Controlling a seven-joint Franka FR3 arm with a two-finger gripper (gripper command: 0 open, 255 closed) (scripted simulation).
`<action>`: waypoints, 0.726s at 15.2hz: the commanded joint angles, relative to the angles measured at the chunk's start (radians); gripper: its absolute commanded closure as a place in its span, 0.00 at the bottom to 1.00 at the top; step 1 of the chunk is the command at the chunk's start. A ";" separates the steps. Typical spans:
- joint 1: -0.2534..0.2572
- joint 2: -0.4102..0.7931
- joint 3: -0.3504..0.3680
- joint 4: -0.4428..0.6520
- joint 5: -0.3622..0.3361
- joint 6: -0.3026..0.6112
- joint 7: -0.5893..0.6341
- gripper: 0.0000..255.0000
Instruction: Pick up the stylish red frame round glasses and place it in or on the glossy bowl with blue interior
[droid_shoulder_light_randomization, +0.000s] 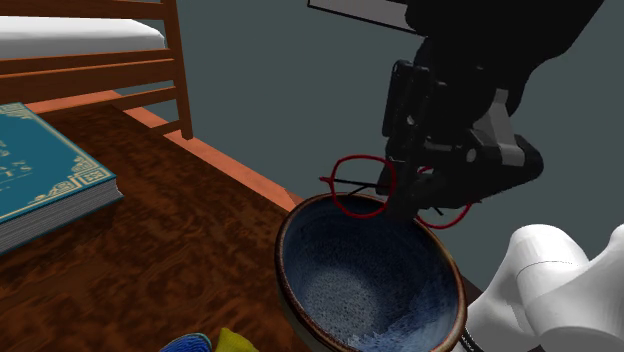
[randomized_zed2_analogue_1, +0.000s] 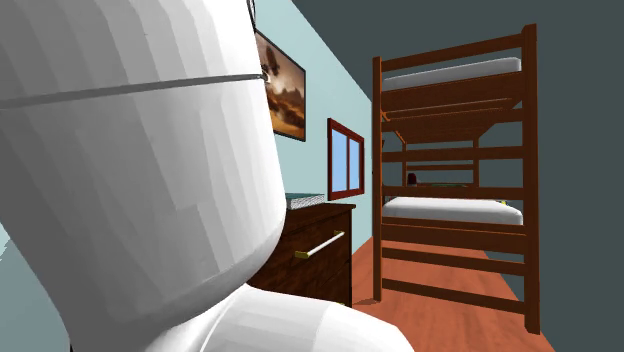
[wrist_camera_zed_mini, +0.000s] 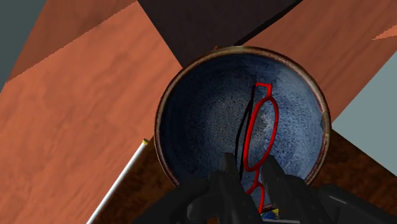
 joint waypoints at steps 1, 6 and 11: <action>0.005 -0.027 -0.004 -0.048 0.009 0.023 -0.004 1.00; 0.012 -0.058 -0.006 -0.144 0.020 0.089 -0.012 1.00; 0.018 -0.082 -0.004 -0.230 0.030 0.152 -0.018 1.00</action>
